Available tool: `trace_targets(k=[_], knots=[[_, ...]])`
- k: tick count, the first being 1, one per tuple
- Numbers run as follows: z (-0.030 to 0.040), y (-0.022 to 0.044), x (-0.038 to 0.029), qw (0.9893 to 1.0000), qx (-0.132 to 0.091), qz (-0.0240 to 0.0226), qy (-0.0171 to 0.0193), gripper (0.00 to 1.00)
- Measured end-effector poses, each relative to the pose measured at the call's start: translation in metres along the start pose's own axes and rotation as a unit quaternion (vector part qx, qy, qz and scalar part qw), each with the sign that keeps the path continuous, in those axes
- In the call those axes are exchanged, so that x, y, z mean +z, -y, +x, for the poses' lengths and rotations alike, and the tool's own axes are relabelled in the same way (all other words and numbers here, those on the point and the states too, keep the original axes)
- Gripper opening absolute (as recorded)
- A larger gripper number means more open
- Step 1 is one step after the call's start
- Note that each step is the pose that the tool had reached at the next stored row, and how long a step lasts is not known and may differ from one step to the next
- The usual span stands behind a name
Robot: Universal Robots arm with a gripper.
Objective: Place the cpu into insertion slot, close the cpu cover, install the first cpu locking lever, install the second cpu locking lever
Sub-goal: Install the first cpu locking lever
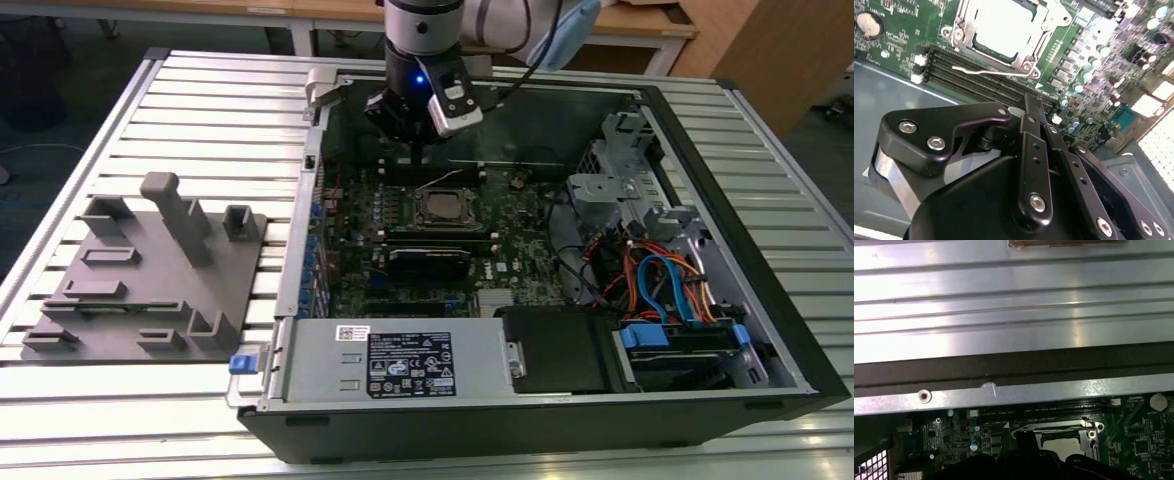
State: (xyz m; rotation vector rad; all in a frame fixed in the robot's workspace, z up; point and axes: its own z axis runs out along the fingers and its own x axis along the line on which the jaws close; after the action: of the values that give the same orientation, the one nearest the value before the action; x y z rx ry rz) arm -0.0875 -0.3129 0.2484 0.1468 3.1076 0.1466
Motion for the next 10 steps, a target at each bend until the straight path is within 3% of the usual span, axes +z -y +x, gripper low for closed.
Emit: trace_targets(k=[2, 10], knots=[[-0.0005, 0.0006, 0.0009, 1.0000, 0.000, -0.0071, -0.0006, 0.10], [-0.0028, 0.0019, 0.0079, 1.0000, 0.000, -0.0074, -0.0006, 0.10]])
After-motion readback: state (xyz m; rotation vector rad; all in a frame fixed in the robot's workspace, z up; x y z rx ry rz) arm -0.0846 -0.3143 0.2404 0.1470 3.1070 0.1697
